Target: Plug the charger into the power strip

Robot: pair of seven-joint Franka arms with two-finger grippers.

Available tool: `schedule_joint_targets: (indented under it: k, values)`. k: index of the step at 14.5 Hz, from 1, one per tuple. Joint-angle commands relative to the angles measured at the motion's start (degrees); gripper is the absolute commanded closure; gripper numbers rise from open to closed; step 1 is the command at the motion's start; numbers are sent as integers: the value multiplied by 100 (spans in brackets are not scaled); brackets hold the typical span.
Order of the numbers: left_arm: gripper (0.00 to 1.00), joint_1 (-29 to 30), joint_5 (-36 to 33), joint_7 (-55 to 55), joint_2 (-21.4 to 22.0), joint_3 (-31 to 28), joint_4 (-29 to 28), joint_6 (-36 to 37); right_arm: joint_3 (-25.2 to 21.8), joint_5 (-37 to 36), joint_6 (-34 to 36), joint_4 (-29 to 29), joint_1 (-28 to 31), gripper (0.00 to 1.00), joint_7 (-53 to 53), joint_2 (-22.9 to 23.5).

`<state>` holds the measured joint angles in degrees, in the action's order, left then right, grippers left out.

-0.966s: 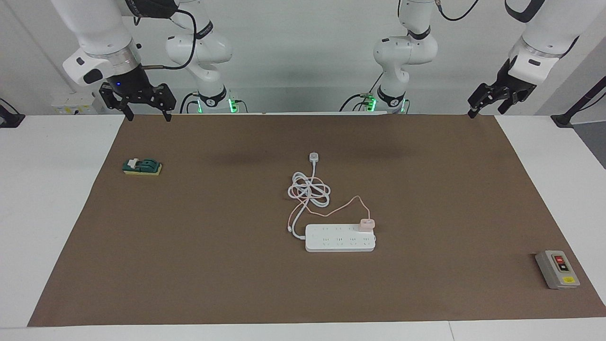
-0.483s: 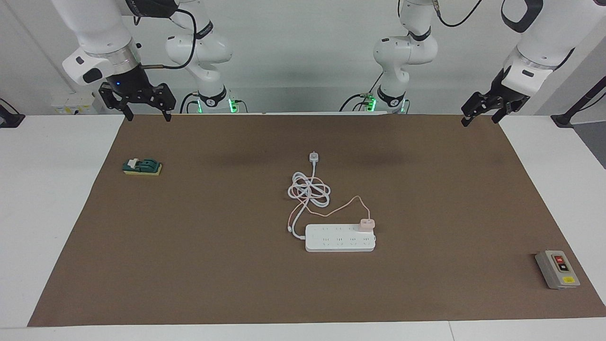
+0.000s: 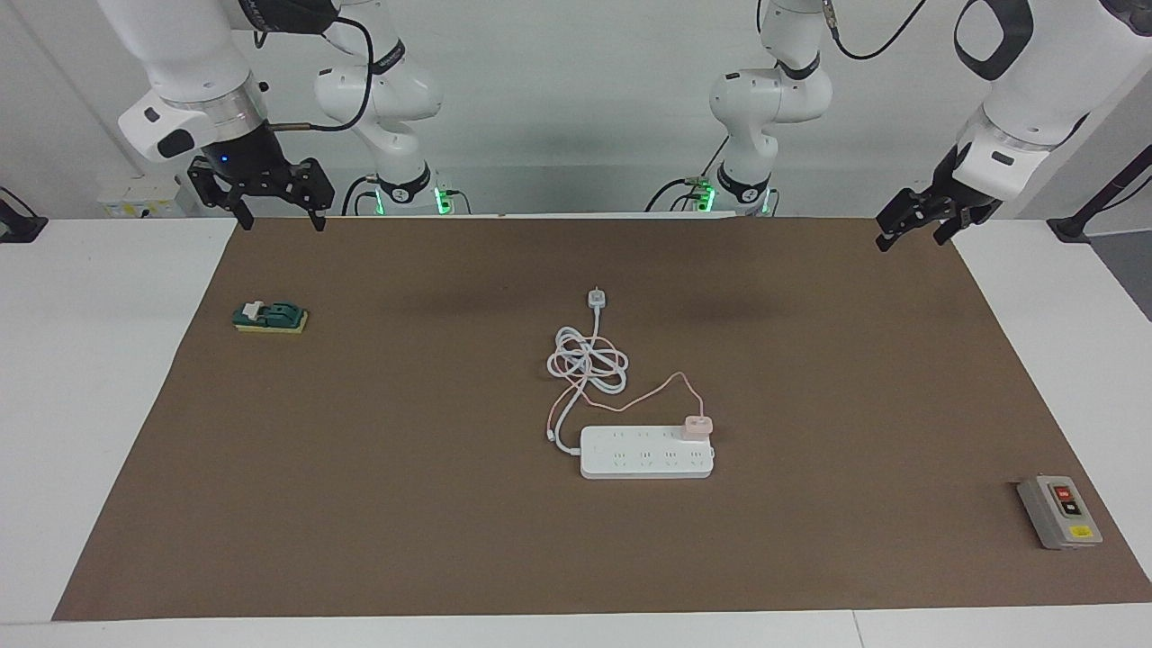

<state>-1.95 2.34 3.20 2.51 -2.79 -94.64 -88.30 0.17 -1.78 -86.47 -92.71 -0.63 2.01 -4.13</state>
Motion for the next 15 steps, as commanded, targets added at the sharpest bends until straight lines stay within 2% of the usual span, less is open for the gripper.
schedule_joint_targets:
  k: [1,15]
  values:
    - [0,-51,30,-91,56,-55,8,138,18,91,-71,-71,19,0,19,-79]
    - [0,-245,21,-284,56,-46,-1,-12,18,91,-71,-71,19,0,10,-88]
